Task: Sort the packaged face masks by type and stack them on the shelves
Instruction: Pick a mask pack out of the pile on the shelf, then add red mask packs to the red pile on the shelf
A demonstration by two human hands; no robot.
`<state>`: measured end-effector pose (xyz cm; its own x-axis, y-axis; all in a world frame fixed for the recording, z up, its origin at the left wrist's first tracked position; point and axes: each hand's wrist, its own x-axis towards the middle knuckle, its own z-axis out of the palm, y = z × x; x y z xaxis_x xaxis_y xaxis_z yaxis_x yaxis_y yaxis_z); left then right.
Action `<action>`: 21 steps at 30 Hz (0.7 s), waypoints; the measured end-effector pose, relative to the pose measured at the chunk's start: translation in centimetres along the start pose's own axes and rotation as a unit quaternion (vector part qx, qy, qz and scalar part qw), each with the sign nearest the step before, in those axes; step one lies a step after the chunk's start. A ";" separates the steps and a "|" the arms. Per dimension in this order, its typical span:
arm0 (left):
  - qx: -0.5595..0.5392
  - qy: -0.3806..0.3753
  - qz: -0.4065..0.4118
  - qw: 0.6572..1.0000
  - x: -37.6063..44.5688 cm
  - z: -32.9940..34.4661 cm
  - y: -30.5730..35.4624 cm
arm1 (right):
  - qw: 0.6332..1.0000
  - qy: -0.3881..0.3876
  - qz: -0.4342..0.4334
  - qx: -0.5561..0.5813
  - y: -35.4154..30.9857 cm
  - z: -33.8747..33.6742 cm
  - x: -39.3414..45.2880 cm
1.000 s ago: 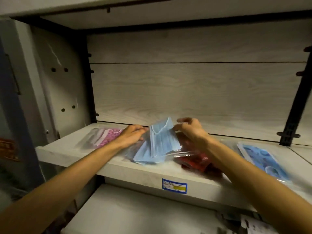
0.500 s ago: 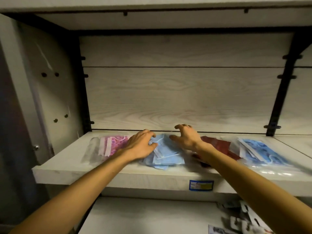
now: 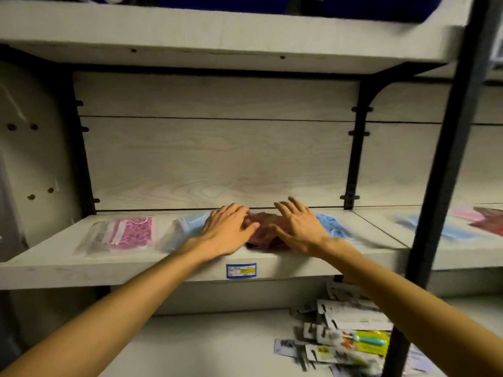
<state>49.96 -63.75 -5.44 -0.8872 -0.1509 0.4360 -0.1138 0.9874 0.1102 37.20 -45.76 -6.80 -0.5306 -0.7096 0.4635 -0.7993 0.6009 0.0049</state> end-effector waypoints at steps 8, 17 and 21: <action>-0.075 0.050 0.033 0.995 -1.2 4.7 16.4 | 0.998 0.057 -0.019 0.033 11.4 -5.5 -13.7; -0.132 0.040 0.149 0.979 0.4 8.5 34.7 | 0.987 0.118 0.086 0.060 26.5 -11.7 -26.8; -0.121 0.031 0.181 0.976 3.2 10.2 41.3 | 0.979 0.147 0.137 0.033 32.4 -12.1 -29.1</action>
<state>37.82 -22.98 -8.57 -0.8199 0.1950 0.5383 0.3174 0.9373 0.1438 30.18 -1.23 -9.44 -0.6310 -0.3829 0.6747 -0.6598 0.7223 -0.2072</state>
